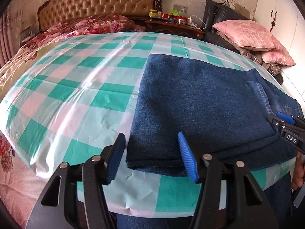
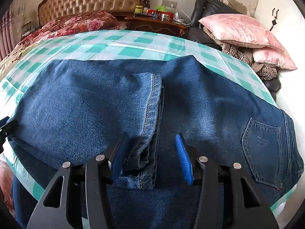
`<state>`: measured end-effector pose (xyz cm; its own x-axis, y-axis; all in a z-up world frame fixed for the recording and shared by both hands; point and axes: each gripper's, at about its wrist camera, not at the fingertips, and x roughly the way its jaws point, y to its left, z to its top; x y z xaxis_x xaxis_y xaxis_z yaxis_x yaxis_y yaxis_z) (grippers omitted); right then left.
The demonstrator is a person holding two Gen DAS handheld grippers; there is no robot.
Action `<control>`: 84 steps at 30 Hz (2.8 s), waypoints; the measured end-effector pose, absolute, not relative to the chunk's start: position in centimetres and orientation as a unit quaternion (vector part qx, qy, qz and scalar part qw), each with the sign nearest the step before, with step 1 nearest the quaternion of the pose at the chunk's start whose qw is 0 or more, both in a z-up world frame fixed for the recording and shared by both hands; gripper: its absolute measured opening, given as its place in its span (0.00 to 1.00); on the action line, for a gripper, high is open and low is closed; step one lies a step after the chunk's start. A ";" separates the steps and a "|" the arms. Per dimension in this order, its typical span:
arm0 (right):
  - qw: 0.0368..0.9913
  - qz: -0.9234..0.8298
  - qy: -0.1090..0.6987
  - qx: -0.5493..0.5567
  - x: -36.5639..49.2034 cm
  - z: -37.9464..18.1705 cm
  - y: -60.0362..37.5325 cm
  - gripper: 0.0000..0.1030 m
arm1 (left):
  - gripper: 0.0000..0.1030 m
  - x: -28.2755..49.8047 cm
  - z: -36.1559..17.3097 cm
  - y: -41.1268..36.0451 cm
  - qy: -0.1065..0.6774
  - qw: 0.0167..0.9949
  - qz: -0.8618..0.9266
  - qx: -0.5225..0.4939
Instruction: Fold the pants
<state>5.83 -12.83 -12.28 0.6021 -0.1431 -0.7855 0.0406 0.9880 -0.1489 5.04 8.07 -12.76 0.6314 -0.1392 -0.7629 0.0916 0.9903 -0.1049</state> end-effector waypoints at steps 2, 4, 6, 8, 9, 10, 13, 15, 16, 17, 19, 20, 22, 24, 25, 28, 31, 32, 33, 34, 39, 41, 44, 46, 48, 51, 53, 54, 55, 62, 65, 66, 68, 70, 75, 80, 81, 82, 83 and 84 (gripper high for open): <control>0.892 -0.055 0.444 -0.066 6.0 -12.1 -12.6 0.47 | 0.52 5.0 -12.8 7.9 0.424 0.903 -0.061 -0.025; 0.895 -0.046 0.441 -0.049 6.0 -11.5 -12.7 0.43 | 0.52 5.0 -12.8 7.9 0.423 0.904 -0.061 -0.024; 0.900 -0.044 0.432 -0.045 6.0 -11.2 -12.7 0.43 | 0.52 5.0 -12.8 7.8 0.422 0.904 -0.063 -0.023; 0.892 -0.043 0.448 -0.040 6.4 -12.2 -12.9 0.43 | 0.52 5.1 -12.8 7.9 0.423 0.904 -0.065 -0.024; 0.896 -0.044 0.440 -0.036 6.3 -12.2 -13.0 0.43 | 0.51 5.2 -12.8 7.9 0.423 0.903 -0.068 -0.025; 0.897 -0.045 0.437 -0.045 6.4 -12.2 -12.8 0.43 | 0.51 5.2 -12.8 8.0 0.423 0.903 -0.070 -0.027; 0.897 -0.052 0.433 -0.070 6.3 -12.0 -12.2 0.43 | 0.53 5.4 -12.8 8.4 0.423 0.902 -0.074 -0.042; 0.895 -0.050 0.439 -0.067 6.4 -11.8 -12.4 0.43 | 0.53 5.4 -12.8 9.1 0.421 0.901 -0.075 -0.065; 0.893 -0.050 0.442 -0.063 6.5 -11.8 -12.5 0.40 | 0.53 5.4 -12.8 9.4 0.421 0.901 -0.076 -0.072; 0.894 -0.055 0.441 -0.055 6.5 -11.4 -12.7 0.35 | 0.53 5.3 -12.8 9.5 0.420 0.901 -0.077 -0.074; 0.907 -0.054 0.415 -0.051 5.9 -10.3 -12.7 0.35 | 0.52 5.2 -12.8 9.3 0.422 0.901 -0.078 -0.063; 0.908 -0.055 0.410 -0.063 5.7 -10.0 -12.6 0.35 | 0.52 5.1 -12.8 9.3 0.422 0.901 -0.078 -0.062; 0.894 -0.058 0.441 -0.063 6.3 -11.2 -12.9 0.35 | 0.52 5.1 -12.8 9.2 0.422 0.901 -0.076 -0.062; 0.894 -0.056 0.441 -0.062 6.3 -12.5 -13.4 0.37 | 0.51 5.2 -12.7 9.2 0.423 0.901 -0.076 -0.060; 0.894 -0.055 0.439 -0.072 6.3 -12.5 -13.2 0.37 | 0.50 5.2 -12.8 9.2 0.424 0.901 -0.076 -0.060; 0.894 -0.057 0.438 -0.074 6.5 -13.0 -13.1 0.37 | 0.50 5.2 -12.7 9.5 0.425 0.899 -0.081 -0.073; 0.894 -0.054 0.439 -0.076 6.8 -13.3 -13.0 0.37 | 0.51 5.2 -12.8 10.6 0.422 0.896 -0.085 -0.108; 0.893 -0.054 0.442 -0.074 7.0 -13.4 -13.0 0.37 | 0.51 5.2 -12.8 10.7 0.423 0.895 -0.087 -0.110; 0.891 -0.054 0.445 -0.073 7.1 -13.4 -13.0 0.37 | 0.49 5.2 -12.8 10.7 0.425 0.895 -0.088 -0.108; 0.890 -0.055 0.446 -0.073 7.0 -13.2 -13.1 0.37 | 0.47 5.2 -12.8 10.6 0.427 0.894 -0.089 -0.106; 0.884 -0.065 0.456 -0.076 6.9 -11.5 -12.7 0.37 | 0.36 5.4 -12.7 10.9 0.438 0.886 -0.092 -0.122; 0.891 -0.058 0.447 -0.059 6.6 -10.3 -12.5 0.40 | 0.25 5.4 -12.5 11.4 0.438 0.883 -0.098 -0.139; 0.896 -0.029 0.442 -0.039 7.0 -8.5 -11.7 0.40 | 0.18 5.4 -11.7 11.5 0.433 0.882 -0.113 -0.150; 0.895 -0.008 0.446 -0.022 7.5 -7.9 -11.1 0.41 | 0.23 5.4 -11.5 11.3 0.432 0.883 -0.111 -0.145; 0.880 0.035 0.473 0.010 8.6 -8.1 -10.2 0.41 | 0.32 5.5 -12.1 12.1 0.439 0.873 -0.111 -0.178; 0.866 0.031 0.499 -0.023 9.5 -9.6 -9.0 0.41 | 0.36 5.4 -12.8 13.3 0.450 0.857 -0.114 -0.224; 0.856 0.014 0.515 -0.037 9.5 -11.2 -9.4 0.41 | 0.36 5.4 -13.2 14.0 0.453 0.845 -0.122 -0.257; 0.860 0.017 0.509 -0.033 9.3 -11.3 -9.7 0.42 | 0.36 5.5 -13.5 14.3 0.456 0.836 -0.129 -0.276; 0.863 0.020 0.504 -0.036 8.9 -11.4 -9.9 0.42 | 0.37 5.5 -13.8 14.6 0.456 0.830 -0.133 -0.292; 0.869 0.022 0.493 -0.045 8.3 -11.6 -10.2 0.43 | 0.37 5.9 -16.1 17.2 0.449 0.765 -0.160 -0.433; 0.869 0.024 0.492 -0.043 8.4 -11.6 -10.4 0.44 | 0.29 6.5 -16.2 16.9 0.460 0.754 -0.162 -0.440; 0.869 0.025 0.493 -0.042 8.5 -11.6 -10.5 0.44 | 0.19 6.6 -16.5 16.8 0.467 0.747 -0.160 -0.445; 0.867 0.026 0.496 -0.042 8.7 -11.6 -10.5 0.44 | 0.15 6.5 -16.1 16.7 0.462 0.753 -0.157 -0.441; 0.861 0.030 0.506 -0.033 9.1 -11.4 -10.7 0.44 | 0.13 6.3 -13.9 15.3 0.454 0.796 -0.145 -0.373; 0.867 0.077 0.492 0.017 11.0 -6.6 -11.1 0.63 | 0.12 5.0 -5.9 8.3 0.399 0.898 -0.117 -0.143; 0.819 0.206 0.527 0.094 15.5 -2.5 -9.3 0.71 | 0.12 3.7 -2.8 0.1 0.349 0.932 -0.097 0.035; 0.806 0.226 0.537 0.104 16.3 -2.2 -8.8 0.72 | 0.12 3.4 -2.9 -1.3 0.341 0.934 -0.090 0.062; 0.796 0.241 0.545 0.108 16.9 -2.0 -8.4 0.75 | 0.12 3.3 -3.0 -2.6 0.334 0.935 -0.083 0.090; 0.786 0.254 0.555 0.099 17.5 -2.0 -7.6 0.77 | 0.12 3.1 -3.1 -3.5 0.327 0.935 -0.079 0.109; 0.783 0.255 0.560 0.089 17.7 -2.1 -7.0 0.77 | 0.12 2.9 -3.2 -4.7 0.320 0.935 -0.077 0.133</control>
